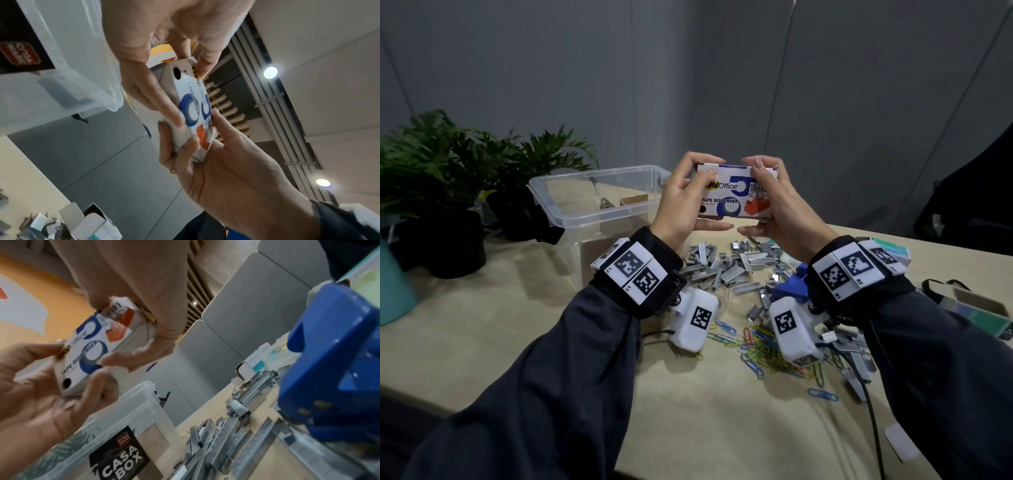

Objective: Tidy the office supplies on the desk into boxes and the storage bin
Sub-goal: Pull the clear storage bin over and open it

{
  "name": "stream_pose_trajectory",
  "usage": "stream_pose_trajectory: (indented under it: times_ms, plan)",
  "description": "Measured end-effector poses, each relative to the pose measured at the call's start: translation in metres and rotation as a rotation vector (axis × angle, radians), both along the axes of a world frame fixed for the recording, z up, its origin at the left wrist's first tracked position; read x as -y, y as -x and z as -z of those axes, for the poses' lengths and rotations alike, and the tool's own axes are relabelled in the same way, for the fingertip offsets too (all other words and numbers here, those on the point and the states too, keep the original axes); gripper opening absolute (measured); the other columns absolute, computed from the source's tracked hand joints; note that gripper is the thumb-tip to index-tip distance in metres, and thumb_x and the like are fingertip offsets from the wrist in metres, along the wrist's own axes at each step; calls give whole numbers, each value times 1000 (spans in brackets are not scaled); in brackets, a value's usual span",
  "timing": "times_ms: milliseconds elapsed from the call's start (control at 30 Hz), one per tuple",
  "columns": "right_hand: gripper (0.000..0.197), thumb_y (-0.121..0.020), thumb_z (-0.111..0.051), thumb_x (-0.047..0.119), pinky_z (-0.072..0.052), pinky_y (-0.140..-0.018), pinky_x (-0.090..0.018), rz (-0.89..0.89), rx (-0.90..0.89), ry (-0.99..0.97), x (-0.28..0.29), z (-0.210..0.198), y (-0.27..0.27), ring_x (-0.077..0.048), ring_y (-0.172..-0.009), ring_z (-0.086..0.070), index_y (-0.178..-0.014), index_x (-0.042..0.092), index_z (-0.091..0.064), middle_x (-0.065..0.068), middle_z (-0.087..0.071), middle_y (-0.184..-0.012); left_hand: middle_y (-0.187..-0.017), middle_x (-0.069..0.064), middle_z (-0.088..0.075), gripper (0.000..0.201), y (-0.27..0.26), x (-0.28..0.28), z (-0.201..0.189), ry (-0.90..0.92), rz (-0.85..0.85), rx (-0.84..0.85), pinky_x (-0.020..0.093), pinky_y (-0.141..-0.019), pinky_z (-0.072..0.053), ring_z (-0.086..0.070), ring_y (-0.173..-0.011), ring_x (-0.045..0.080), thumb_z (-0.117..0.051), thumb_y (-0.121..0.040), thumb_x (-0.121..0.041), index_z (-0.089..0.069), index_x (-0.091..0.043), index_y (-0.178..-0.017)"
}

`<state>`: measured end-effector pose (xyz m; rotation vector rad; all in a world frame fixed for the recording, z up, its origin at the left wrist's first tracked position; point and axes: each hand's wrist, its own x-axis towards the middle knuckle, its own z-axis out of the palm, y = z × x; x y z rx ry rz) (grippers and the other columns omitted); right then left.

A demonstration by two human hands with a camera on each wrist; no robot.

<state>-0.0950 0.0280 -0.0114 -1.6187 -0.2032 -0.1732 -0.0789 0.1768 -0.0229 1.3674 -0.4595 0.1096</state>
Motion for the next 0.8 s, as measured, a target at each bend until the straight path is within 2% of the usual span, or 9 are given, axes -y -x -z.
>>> stream_pose_trajectory:
  times_ms: [100,200,300,433,533,633,667,733,800]
  plan:
    - [32,-98,-48,51,-57,-58,-29,47,-7,-21,1,-2,-3,-16,-79,-66,-114,24,-48,1,-66,-102,-106,5,-66,23,4,1,-2,-17,42,-21,38,-54,-58,-69,-87,28,-39,-102,-22,-57,-17,-114]
    - [11,-102,-47,30,-55,-53,-25,79,-1,-52,-1,-2,-6,-20,-83,-66,-108,22,-51,-6,-64,-105,-101,2,-65,34,5,2,-2,-14,-2,-46,35,-52,-58,-67,-81,23,-36,-103,-32,-60,-10,-113]
    - [10,-101,-45,19,-55,-53,-25,66,25,-53,-7,-1,-7,-20,-85,-66,-106,23,-53,-5,-64,-105,-109,11,-65,26,1,2,1,-14,-51,-8,25,-43,-49,-67,-80,24,-34,-104,-21,-59,-12,-105]
    - [7,-102,-47,23,-57,-57,-27,62,80,14,-10,-2,-5,-14,-77,-68,-107,21,-51,2,-65,-97,-102,7,-64,28,-2,1,2,9,-75,3,21,-40,-38,-63,-77,21,-28,-102,-12,-56,-16,-107]
    - [23,-98,-56,26,-60,-67,-34,-86,123,98,-5,-9,1,-13,-79,-68,-120,22,-48,3,-63,-103,-101,8,-66,30,-2,-4,-5,19,-143,-3,20,-40,-36,-64,-75,20,-27,-102,-19,-57,-19,-107]
    - [60,-88,-69,3,-61,-76,-38,-237,244,330,-1,-23,3,-19,-100,-68,-137,18,-37,-3,-57,-123,-109,11,-68,32,-6,-19,-17,50,-193,-31,17,-40,-37,-65,-82,24,-27,-102,-26,-59,-23,-103]
    - [65,-87,-70,3,-61,-77,-39,-255,290,406,-3,-28,2,-21,-107,-66,-140,19,-35,-5,-53,-127,-110,11,-69,32,-7,-26,-20,67,-195,-34,17,-40,-36,-64,-82,24,-28,-102,-27,-59,-24,-102]
    - [71,-85,-72,16,-60,-81,-41,-261,397,544,-10,-37,-2,-27,-120,-56,-143,25,-32,-6,-47,-135,-107,9,-70,30,-9,-37,-27,94,-212,-35,18,-41,-35,-64,-80,23,-29,-102,-28,-59,-25,-101]
    - [75,-83,-72,27,-56,-90,-43,-238,507,697,-17,-45,-8,-26,-128,-46,-145,32,-30,-4,-43,-138,-95,3,-72,29,-10,-49,-33,109,-239,-47,21,-45,-35,-65,-73,20,-31,-102,-28,-60,-25,-101]
